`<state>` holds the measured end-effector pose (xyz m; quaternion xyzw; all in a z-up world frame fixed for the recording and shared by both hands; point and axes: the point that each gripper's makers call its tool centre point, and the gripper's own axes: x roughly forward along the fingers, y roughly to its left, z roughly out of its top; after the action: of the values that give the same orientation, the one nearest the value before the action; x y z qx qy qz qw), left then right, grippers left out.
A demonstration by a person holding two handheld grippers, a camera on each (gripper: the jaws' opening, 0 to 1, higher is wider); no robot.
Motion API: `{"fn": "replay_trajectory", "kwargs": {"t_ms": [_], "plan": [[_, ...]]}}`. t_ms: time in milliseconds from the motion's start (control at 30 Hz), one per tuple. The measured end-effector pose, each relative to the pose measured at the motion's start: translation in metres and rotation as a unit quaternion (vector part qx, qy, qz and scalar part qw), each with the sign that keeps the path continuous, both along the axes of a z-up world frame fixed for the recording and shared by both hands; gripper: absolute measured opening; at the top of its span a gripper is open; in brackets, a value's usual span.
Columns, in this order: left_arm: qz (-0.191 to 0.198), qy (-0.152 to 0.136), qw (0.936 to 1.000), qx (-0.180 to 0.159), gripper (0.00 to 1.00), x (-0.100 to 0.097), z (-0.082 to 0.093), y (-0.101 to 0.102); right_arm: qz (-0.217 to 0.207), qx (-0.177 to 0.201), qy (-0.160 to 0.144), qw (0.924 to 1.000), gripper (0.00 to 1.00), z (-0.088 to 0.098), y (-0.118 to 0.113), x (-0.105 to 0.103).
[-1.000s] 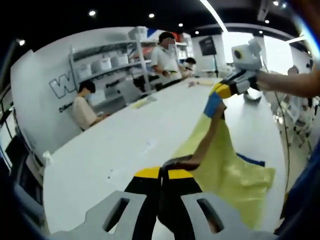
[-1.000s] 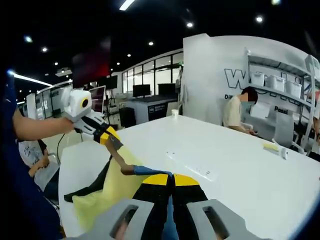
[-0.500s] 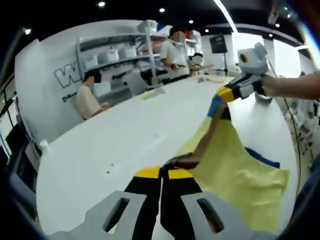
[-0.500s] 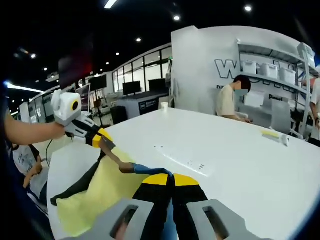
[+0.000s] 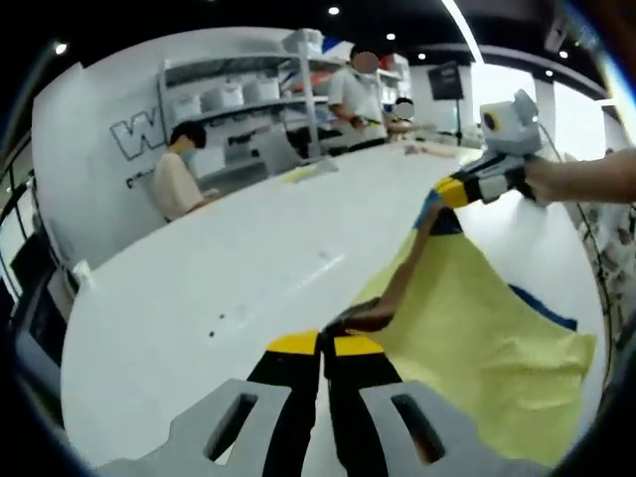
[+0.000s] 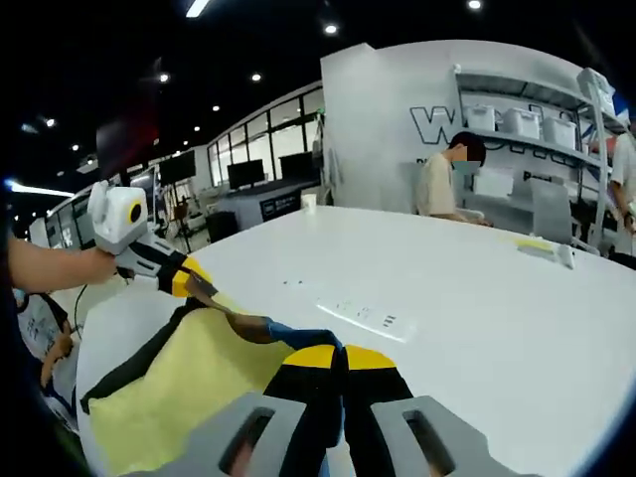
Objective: Fold the garment on the visible template until the final outline fits inside the template.
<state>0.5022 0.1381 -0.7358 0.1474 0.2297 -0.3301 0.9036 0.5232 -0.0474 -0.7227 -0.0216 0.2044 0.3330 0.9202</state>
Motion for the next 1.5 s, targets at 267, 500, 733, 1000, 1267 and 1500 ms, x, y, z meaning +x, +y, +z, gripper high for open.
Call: {"fn": "replay_trajectory", "kwargs": {"t_ms": [267,500,733,1000,1267,1500], "plan": [[0.005,0.011,0.9999,0.008,0.01,0.022,-0.024,-0.001,-0.016,-0.004,0.014,0.9998,0.0,-0.027,0.0,0.019],[0.014,0.025,0.9996,0.004,0.01,0.032,-0.036,-0.001,-0.026,-0.013,0.027,0.9992,0.0,-0.046,-0.001,0.031],[0.018,0.046,0.9988,0.004,0.01,0.048,-0.049,0.0,-0.044,-0.019,0.047,0.9978,0.0,-0.07,-0.002,0.05],[0.035,0.053,0.998,-0.006,0.02,0.054,-0.054,0.004,-0.054,-0.005,0.048,0.9974,0.07,-0.066,-0.002,0.052],[0.069,0.032,0.9969,-0.022,0.0,0.073,-0.04,0.019,-0.076,0.02,0.038,0.9962,0.04,-0.049,-0.013,0.059],[0.068,0.001,0.9976,-0.016,0.01,0.064,-0.015,0.031,-0.063,0.02,0.023,0.9975,0.01,-0.036,-0.015,0.044]]}}
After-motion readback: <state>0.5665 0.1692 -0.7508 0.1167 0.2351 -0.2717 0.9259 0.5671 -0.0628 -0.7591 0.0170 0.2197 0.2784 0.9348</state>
